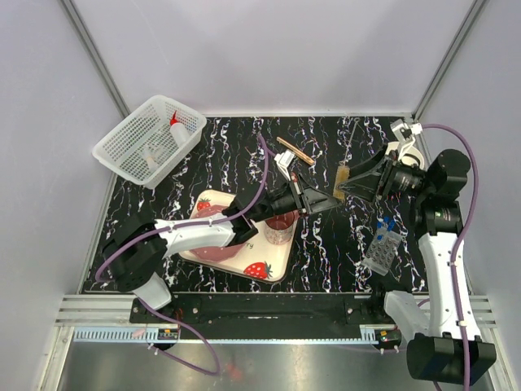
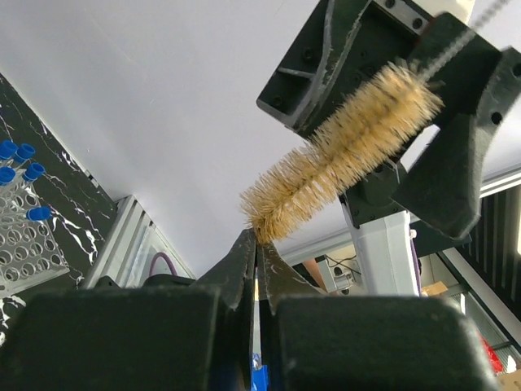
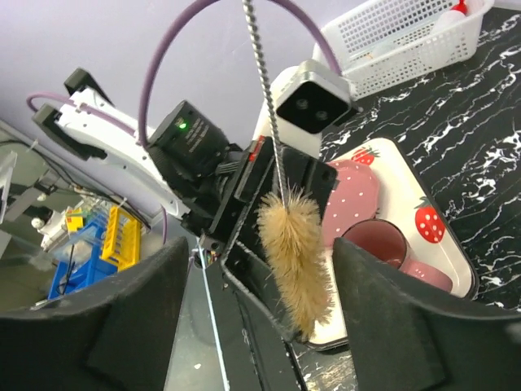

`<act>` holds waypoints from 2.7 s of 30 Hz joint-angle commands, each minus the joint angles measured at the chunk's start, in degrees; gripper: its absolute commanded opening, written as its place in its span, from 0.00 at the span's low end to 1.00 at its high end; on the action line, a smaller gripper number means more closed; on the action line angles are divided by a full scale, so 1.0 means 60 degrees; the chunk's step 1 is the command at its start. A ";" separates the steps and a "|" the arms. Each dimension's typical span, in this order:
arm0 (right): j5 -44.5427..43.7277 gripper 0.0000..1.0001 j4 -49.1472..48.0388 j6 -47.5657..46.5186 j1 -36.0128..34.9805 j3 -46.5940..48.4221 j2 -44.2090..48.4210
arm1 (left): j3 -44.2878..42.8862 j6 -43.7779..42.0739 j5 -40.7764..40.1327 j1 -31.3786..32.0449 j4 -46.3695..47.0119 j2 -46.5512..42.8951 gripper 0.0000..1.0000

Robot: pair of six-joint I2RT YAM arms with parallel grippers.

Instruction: Organize the chemistry lab equipment

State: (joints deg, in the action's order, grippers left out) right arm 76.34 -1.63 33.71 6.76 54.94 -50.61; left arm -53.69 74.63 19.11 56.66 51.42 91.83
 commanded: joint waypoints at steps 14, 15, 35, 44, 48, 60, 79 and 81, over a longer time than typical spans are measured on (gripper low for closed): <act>-0.0243 0.09 0.0536 -0.0683 -0.0307 0.0088 -0.0384 | -0.0368 -0.0863 -0.0797 0.0151 -0.0306 -0.0524 0.23; -0.0199 0.06 0.0361 -0.0523 -0.0336 0.0043 -0.0369 | -0.0324 -0.0982 -0.0841 0.0151 -0.0468 -0.0714 0.28; -0.0081 0.00 0.0638 -0.1210 -0.0395 -0.0235 -0.0266 | 0.0030 -0.4367 -0.1532 -0.0463 -0.4262 -0.3529 0.96; 0.0182 0.00 0.1602 -0.2291 -0.0395 -0.0250 -0.0061 | -0.0455 -0.2816 -0.0740 -0.1226 -0.3796 -0.2870 0.99; 0.0460 0.00 0.1736 -0.2630 -0.0483 -0.0353 -0.0017 | -0.0923 -0.2040 -0.0418 -0.1226 -0.2961 -0.2167 0.99; 0.0842 0.00 0.1736 -0.2997 -0.0600 -0.0441 0.0012 | -0.2374 -0.1056 -0.0198 -0.1212 -0.2475 -0.0247 0.74; -0.1603 0.98 0.5411 -0.6628 -0.0600 0.1111 -0.0324 | -0.1962 -0.3818 0.1839 -0.6465 -0.7447 -0.2223 0.00; -0.1896 1.00 0.5719 -0.6979 -0.0600 0.1171 -0.0296 | -0.2997 -0.5804 0.1141 -0.8013 -1.0143 -0.2021 0.00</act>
State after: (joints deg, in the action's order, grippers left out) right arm 71.16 24.29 1.67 3.51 58.43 -52.36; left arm -62.33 60.55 27.94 22.22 15.14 82.65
